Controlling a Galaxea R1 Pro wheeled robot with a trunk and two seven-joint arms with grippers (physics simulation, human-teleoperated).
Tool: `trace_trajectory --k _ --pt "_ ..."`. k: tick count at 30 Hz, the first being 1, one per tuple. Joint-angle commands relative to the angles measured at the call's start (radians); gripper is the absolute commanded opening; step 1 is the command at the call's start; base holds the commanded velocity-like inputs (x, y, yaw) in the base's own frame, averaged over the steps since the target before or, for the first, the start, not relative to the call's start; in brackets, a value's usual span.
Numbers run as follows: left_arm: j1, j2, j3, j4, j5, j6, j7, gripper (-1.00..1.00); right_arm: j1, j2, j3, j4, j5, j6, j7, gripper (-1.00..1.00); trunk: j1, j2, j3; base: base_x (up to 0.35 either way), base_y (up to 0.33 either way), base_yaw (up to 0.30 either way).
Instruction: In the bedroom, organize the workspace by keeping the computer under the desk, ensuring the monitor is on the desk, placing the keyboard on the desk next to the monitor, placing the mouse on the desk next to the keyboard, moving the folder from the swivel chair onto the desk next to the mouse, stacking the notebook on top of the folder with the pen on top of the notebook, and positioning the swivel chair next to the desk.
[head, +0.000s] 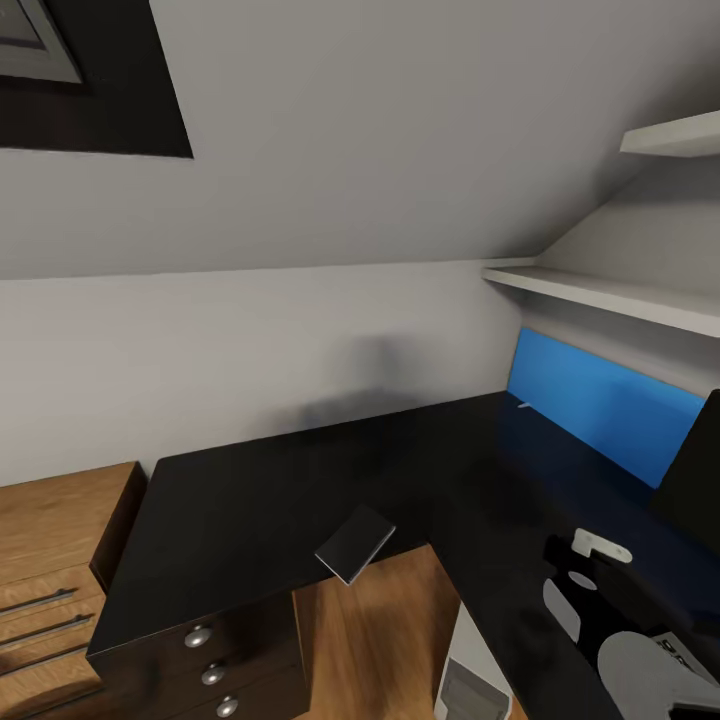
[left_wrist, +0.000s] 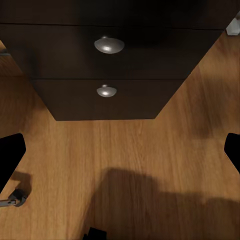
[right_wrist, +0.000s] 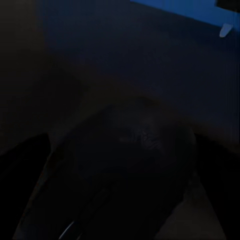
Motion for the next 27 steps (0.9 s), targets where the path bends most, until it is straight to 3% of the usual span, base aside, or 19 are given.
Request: trace_trajectory --k 1,6,10,17,27 --pt "0.0 0.001 -0.002 -0.002 0.006 -0.003 0.004 1.0 -0.003 -0.005 0.0 0.007 -0.011 -0.01 0.004 -1.0 0.0 -0.001 -0.001 0.0 0.0 0.0" --pt "0.0 0.001 -0.002 -0.011 0.006 -0.005 0.002 1.0 -0.033 -0.024 -0.001 0.05 -0.017 0.013 0.006 -1.0 0.0 -0.001 -0.001 0.0 0.0 0.0" --pt "0.0 0.002 0.001 -0.032 0.007 -0.005 0.004 1.0 -0.109 -0.056 -0.021 0.104 -0.026 0.138 0.004 -1.0 0.0 -0.001 -0.001 0.0 0.0 0.0" --pt "0.0 0.002 0.002 -0.046 0.008 -0.005 0.007 1.0 -0.128 -0.08 -0.066 0.113 -0.08 0.248 -0.002 -1.0 0.004 -0.008 -0.004 0.0 0.0 0.0" --pt "0.0 0.002 0.002 -0.047 0.008 -0.005 0.009 1.0 -0.129 -0.081 -0.068 0.114 -0.086 0.263 -0.005 -1.0 0.042 -0.078 -0.036 0.0 0.0 0.0"
